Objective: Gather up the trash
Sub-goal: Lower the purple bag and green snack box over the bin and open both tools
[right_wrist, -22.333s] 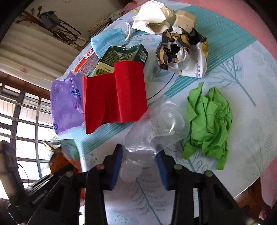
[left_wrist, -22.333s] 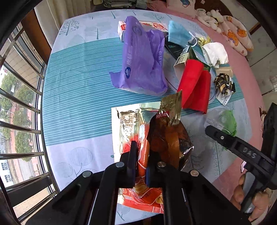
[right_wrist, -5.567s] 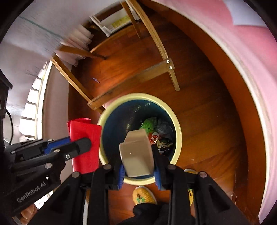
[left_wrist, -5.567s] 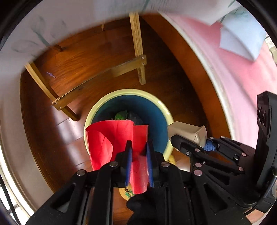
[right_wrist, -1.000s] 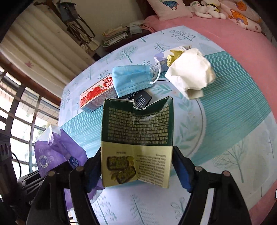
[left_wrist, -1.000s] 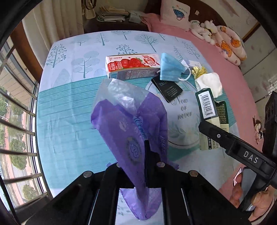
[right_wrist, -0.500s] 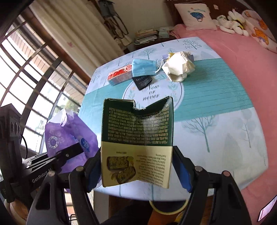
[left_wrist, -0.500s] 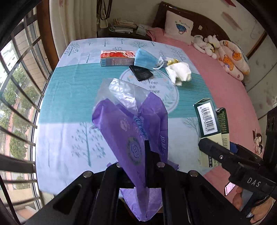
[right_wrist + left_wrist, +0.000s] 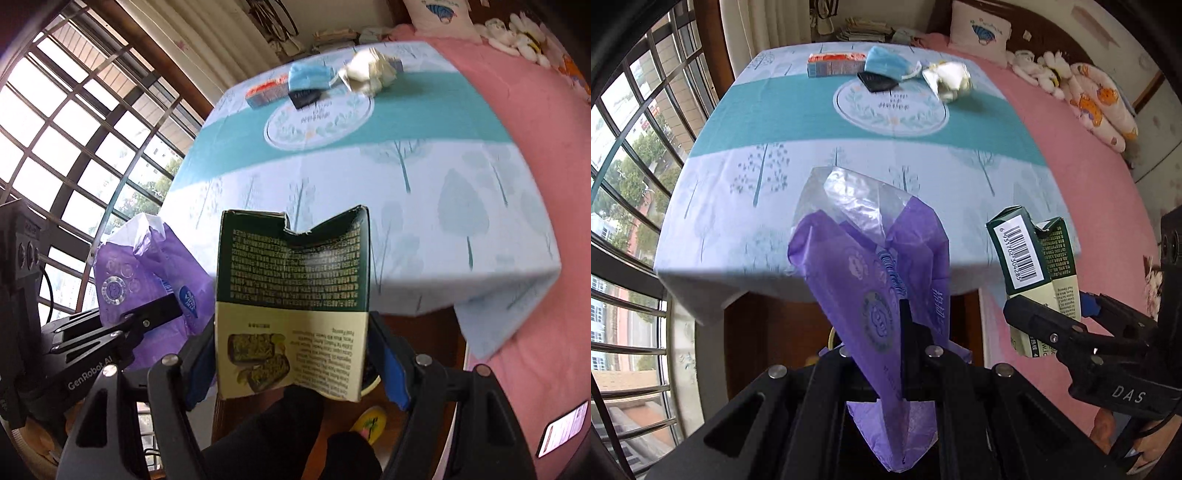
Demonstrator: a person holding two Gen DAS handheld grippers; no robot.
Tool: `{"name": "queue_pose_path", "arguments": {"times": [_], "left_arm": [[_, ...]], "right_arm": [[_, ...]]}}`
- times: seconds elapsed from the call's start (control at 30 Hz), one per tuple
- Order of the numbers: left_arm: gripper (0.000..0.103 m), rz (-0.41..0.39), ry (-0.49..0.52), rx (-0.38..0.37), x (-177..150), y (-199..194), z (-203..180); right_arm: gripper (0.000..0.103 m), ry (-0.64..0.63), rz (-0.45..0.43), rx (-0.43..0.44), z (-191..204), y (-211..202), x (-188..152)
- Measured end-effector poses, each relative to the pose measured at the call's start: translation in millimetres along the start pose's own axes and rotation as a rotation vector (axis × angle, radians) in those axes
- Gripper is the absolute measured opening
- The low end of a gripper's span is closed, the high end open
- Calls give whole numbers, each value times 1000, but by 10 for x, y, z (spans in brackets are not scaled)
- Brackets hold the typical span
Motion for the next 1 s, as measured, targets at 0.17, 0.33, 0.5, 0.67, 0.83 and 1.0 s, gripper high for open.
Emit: {"name": "queue_pose_path", "arguments": {"times": [0.17,0.33,0.5,0.67,0.83,1.0], "left_arm": [[5,47,50,15,-288,86,-39],[5,102,73,6,-544,357,-41],[5,169,93,-21,-840,848,9],[5,220,119,-38,-1107,1546,70],[5,248,161,-34,-1343,2349,163],[9,253,205,-26,-1520,3005,212]], "right_arm": [[74,39,36,3,-69,105,-331],[75,69,77,-20,-146,373,-688],[75,154,108,-50,-365,796,-1055],[75,255,115,-87,-703,1363,-1416],[76,318,120,-106,-1044,2038,-1743],[76,357,122,-133,-1394,2651,-2003]]}}
Point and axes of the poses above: each gripper's, at about its wrist camera, not at the fingertips, and y roughly the way its jaws point, z to its left, x to its top, the point moved 5 cm from there along y, roughly the way its jaws point, and after that the axes turned 4 degrees about x, right-handed, at the moved point
